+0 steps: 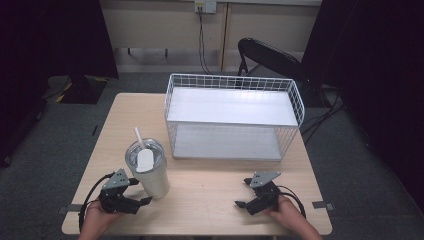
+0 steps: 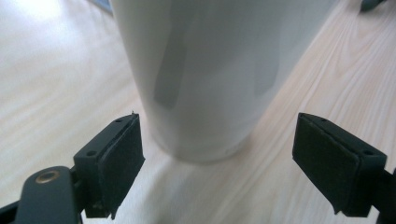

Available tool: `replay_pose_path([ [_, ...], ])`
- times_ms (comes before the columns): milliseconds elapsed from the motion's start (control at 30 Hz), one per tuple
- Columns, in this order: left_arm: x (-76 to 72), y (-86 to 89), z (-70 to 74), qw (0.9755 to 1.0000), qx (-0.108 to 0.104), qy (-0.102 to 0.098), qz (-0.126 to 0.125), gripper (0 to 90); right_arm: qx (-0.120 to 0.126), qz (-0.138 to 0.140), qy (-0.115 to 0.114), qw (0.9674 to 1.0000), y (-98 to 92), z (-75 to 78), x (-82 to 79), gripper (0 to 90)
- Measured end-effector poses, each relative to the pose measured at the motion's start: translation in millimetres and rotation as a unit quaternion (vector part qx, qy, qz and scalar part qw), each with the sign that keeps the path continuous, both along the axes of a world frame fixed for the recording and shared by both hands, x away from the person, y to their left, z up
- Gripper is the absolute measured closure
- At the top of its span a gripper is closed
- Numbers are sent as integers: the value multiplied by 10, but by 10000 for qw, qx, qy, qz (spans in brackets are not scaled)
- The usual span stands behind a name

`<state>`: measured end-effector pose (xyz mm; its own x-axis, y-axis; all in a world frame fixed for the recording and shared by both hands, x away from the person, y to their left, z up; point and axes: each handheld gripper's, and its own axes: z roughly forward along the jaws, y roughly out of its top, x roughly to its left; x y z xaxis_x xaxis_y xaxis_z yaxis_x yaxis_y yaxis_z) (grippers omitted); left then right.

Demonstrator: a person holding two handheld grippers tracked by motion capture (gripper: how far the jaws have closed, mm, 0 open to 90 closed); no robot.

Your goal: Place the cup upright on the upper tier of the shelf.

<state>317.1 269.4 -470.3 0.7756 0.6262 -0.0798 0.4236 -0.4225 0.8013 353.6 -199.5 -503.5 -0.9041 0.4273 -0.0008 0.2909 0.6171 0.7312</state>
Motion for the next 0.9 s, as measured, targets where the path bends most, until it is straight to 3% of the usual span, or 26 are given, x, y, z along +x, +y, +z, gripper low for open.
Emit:
replay_pose_path([
  [100, 17, -12, 44, 9998, -163, -113, 30, 156, 0, 1, -2, 10000, 0, 0, 0, 119],
  [333, 41, -14, 61, 9991, -379, -157, 91, 155, -1, 1, -2, 10000, 0, 0, 0, 119],
  [500, 56, -5, 98, 9971, -690, -272, 154, 155, -1, 1, -2, 10000, 0, 0, 0, 119],
  [900, 85, -74, 129, 9946, -875, -511, 215, 107, -1, 0, -2, 10000, 0, 0, 0, 119],
])
